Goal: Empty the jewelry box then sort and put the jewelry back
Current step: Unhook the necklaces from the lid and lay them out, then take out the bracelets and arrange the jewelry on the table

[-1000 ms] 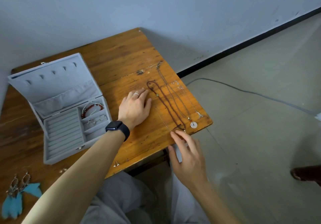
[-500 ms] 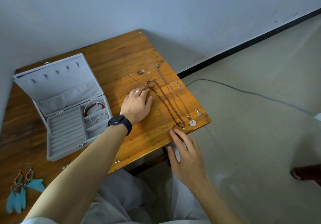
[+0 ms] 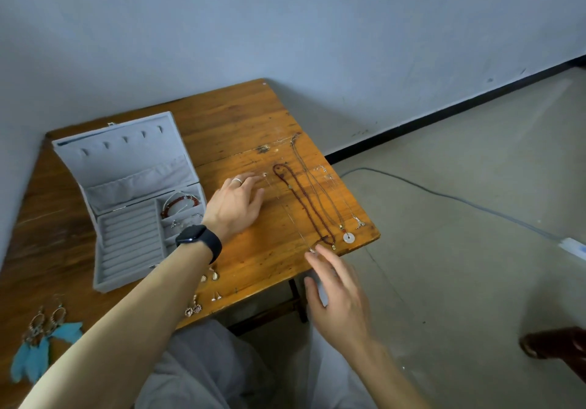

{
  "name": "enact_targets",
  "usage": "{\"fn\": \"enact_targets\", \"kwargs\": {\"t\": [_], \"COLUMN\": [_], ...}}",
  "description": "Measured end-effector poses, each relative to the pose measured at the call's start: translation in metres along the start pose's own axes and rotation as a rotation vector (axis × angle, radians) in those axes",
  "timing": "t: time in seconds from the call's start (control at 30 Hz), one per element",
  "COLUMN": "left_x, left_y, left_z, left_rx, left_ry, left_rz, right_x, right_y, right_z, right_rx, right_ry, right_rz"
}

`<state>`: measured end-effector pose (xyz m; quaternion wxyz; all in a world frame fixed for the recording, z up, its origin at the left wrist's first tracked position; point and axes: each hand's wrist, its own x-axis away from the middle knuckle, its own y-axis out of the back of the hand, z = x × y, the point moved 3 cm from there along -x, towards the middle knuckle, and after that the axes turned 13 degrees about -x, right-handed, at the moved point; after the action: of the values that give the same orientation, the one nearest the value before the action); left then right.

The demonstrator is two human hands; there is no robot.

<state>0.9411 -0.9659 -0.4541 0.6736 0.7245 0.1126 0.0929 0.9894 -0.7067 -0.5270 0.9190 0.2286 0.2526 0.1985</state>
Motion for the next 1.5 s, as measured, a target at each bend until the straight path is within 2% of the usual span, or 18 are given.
{"fn": "enact_targets", "kwargs": {"t": [0.2, 0.4, 0.73, 1.0, 1.2, 1.5], "left_x": [0.051, 0.103, 0.154, 0.142, 0.141, 0.141], "left_y": [0.01, 0.017, 0.015, -0.008, -0.016, -0.017], "left_z": [0.017, 0.047, 0.125, 0.164, 0.17, 0.171], "left_rx": [0.001, -0.015, -0.063, -0.03, -0.08, -0.08], "left_ry": [0.05, 0.163, 0.369, 0.439, 0.411, 0.412], "left_rz": [-0.077, -0.122, -0.2, 0.002, -0.004, -0.022], "right_x": [-0.026, -0.056, -0.114, -0.168, -0.204, -0.223], "right_y": [-0.002, -0.026, -0.088, -0.139, -0.169, -0.184], "right_z": [0.028, 0.051, 0.082, 0.093, 0.092, 0.104], "right_rx": [0.029, 0.087, 0.147, 0.178, 0.249, 0.397], "right_ry": [0.105, 0.206, 0.195, 0.247, 0.205, 0.026], "right_rz": [0.044, 0.167, 0.384, 0.411, 0.378, 0.431]}}
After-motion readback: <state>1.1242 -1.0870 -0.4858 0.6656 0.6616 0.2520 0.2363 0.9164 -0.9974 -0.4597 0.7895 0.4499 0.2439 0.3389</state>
